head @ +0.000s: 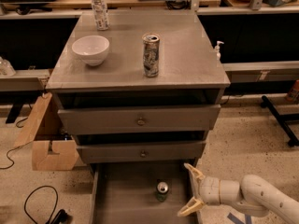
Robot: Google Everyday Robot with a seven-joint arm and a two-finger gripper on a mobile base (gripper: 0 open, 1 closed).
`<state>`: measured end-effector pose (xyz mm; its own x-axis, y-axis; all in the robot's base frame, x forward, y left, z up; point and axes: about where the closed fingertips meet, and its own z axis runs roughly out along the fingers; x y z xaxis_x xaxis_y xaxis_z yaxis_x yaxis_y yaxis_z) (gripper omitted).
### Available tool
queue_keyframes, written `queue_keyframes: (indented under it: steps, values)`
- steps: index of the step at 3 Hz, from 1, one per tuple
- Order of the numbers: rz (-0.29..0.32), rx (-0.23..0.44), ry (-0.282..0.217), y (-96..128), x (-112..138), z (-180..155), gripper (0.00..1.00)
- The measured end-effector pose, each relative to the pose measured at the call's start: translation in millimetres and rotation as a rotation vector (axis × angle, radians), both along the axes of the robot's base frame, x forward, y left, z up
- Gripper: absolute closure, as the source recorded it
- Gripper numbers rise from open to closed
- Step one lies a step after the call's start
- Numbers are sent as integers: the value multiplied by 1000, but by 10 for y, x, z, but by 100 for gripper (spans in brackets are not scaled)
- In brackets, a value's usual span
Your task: Pick green can from bottom drawer and place on counter
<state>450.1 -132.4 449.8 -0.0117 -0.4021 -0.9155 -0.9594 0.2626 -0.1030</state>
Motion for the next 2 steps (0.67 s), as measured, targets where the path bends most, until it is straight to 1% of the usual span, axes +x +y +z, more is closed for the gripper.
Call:
queue_keyframes:
  steps: [1, 2]
  values:
    - [5, -26, 15, 71, 191, -355, 0]
    - [28, -50, 6, 164, 453, -938, 0]
